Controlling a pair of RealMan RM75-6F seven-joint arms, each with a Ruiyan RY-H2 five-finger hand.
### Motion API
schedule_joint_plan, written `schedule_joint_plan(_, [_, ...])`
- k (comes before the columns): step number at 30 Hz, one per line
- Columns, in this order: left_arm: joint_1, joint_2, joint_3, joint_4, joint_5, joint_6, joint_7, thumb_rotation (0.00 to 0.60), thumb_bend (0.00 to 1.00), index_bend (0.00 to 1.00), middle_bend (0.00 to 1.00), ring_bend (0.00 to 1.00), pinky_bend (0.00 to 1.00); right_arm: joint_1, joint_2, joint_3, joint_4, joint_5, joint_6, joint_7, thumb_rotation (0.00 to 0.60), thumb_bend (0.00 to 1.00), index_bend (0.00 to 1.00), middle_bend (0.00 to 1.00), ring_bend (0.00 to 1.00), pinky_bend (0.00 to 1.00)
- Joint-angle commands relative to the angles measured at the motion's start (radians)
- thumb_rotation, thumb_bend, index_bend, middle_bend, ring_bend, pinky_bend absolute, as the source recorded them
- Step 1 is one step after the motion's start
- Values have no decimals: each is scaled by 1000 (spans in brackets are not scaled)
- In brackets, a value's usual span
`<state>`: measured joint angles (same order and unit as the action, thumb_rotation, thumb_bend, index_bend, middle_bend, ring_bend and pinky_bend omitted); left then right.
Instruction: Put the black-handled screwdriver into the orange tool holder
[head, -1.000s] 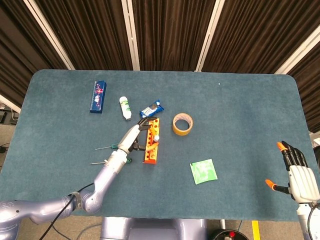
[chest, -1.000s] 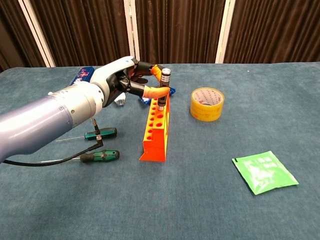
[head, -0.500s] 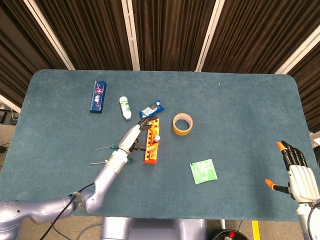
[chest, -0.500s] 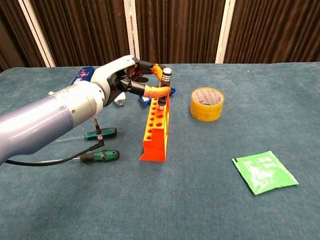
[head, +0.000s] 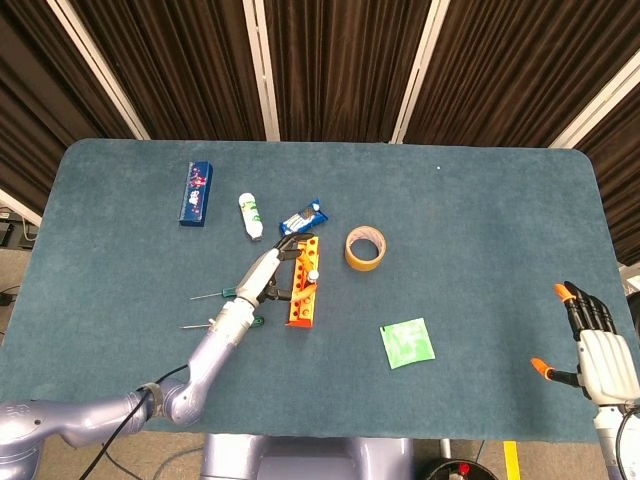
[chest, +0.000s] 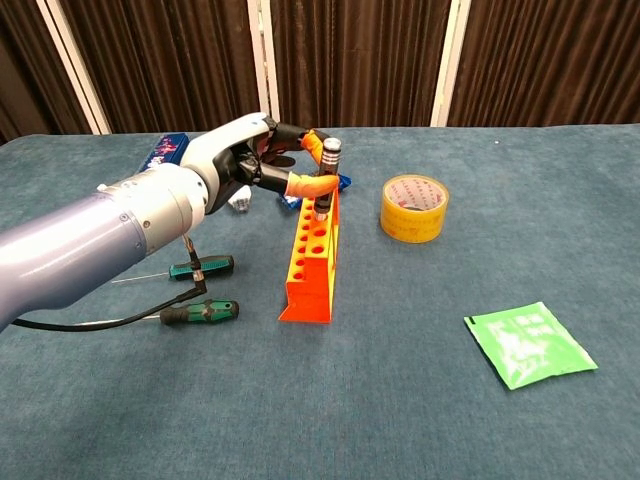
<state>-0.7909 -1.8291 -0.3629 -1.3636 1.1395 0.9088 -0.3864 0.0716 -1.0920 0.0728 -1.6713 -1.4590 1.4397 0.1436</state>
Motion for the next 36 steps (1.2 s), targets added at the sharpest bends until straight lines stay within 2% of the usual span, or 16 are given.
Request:
schedule_joint_plan(1, [0, -1, 1, 3, 0, -1, -1, 600, 466, 628, 98, 0, 24, 0, 1, 0, -3, 1, -1, 3, 600, 31, 14, 0, 0, 0])
schedule_joint_plan(6, [3, 3, 8, -1, 3, -3, 3, 600, 429, 623, 96, 0, 20, -1, 0, -1, -3, 2, -1, 3, 600, 31, 14, 0, 0, 0])
schedule_joint_plan(9, [6, 9, 13, -1, 1, -5, 14, 600, 320, 590, 75, 0, 6, -2, -2, -2, -2, -2, 3, 3, 600, 30, 14, 0, 0, 0])
schedule_joint_plan(12, [10, 17, 16, -7, -3, -5, 21, 600, 188, 480, 25, 0, 0, -3, -3, -1, -1, -2, 3, 4, 600, 32, 14, 0, 0, 0])
schedule_joint_plan(14, [12, 23, 16, -12, -6, -6, 25, 600, 125, 356, 1, 0, 0, -2, -3, -1, -1, -2, 4, 4, 600, 31, 14, 0, 0, 0])
schedule_joint_plan(17, [14, 34, 18, -21, -7, -10, 31, 600, 65, 214, 0, 0, 0, -2, -4, -1, 0, -4, 5, 3, 600, 31, 14, 0, 0, 0])
schedule_joint_plan(19, [15, 40, 18, -27, -6, -10, 33, 600, 33, 161, 0, 0, 0, -2, -2, 0, -2, -3, 4, 4, 600, 30, 14, 0, 0, 0])
schedule_joint_plan(28, [24, 96, 6, -107, 30, 17, 36, 600, 12, 123, 0, 0, 0, -2, 0, -1, -3, -2, 3, 3, 600, 31, 15, 0, 0, 0])
schedule_joint_plan(32, [44, 158, -13, -197, 56, 66, 53, 600, 65, 127, 0, 0, 0, -2, -3, 0, 1, -5, 8, -4, 600, 31, 14, 0, 0, 0])
schedule_joint_plan(36, [71, 231, 2, -245, 107, 129, 134, 600, 92, 140, 0, 0, 0, -3, -4, 0, 5, -8, 11, -8, 600, 30, 14, 0, 0, 0])
